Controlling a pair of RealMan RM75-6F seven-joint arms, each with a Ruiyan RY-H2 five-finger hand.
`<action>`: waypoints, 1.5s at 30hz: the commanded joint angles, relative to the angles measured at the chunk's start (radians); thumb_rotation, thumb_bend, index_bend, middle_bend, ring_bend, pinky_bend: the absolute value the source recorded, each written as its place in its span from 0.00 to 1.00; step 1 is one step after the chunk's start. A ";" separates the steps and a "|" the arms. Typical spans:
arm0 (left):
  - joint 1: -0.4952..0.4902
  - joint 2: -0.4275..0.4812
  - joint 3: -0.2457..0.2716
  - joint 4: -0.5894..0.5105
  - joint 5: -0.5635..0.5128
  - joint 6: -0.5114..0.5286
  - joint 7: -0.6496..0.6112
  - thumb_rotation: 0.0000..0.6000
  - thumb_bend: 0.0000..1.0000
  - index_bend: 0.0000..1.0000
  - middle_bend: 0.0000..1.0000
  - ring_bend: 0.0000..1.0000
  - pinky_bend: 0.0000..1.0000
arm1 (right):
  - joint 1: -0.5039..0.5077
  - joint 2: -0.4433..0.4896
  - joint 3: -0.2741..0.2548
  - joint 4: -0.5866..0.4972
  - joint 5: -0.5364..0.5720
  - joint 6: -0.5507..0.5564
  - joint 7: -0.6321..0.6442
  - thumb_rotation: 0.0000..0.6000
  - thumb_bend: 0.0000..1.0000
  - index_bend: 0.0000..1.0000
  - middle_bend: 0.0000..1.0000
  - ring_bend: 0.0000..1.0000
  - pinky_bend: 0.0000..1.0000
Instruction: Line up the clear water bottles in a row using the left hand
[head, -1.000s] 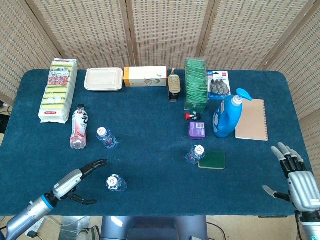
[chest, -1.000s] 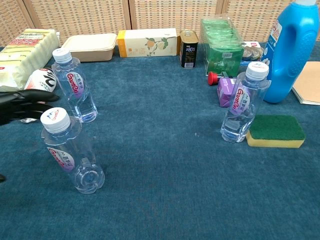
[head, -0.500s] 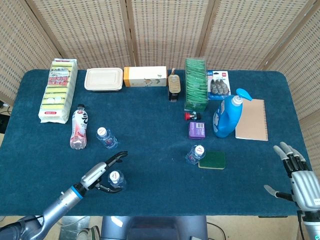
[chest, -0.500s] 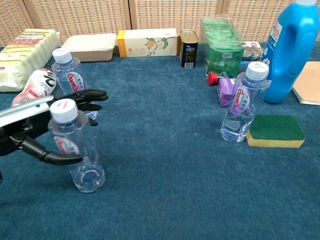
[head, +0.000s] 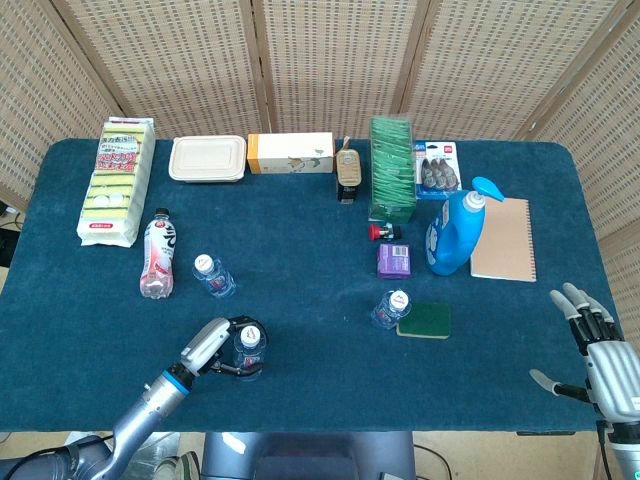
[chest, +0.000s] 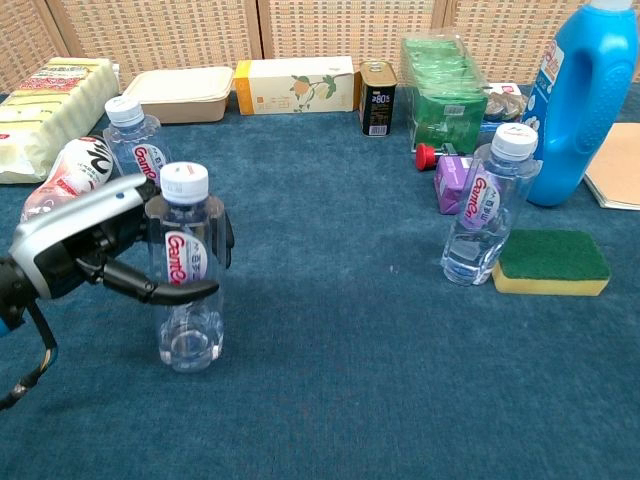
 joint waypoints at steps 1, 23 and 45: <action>-0.014 -0.001 -0.031 -0.008 -0.014 0.012 0.018 1.00 0.29 0.54 0.49 0.38 0.50 | -0.001 0.001 0.000 0.001 0.000 0.003 0.002 1.00 0.03 0.01 0.00 0.00 0.00; -0.288 -0.240 -0.264 0.183 -0.121 -0.121 0.124 1.00 0.24 0.54 0.49 0.38 0.50 | 0.015 -0.003 -0.007 -0.007 -0.004 -0.030 -0.012 1.00 0.03 0.02 0.00 0.00 0.00; -0.418 -0.397 -0.297 0.396 -0.212 -0.200 0.172 1.00 0.24 0.54 0.49 0.38 0.50 | 0.020 0.008 0.015 0.012 0.043 -0.039 0.050 1.00 0.03 0.02 0.00 0.00 0.00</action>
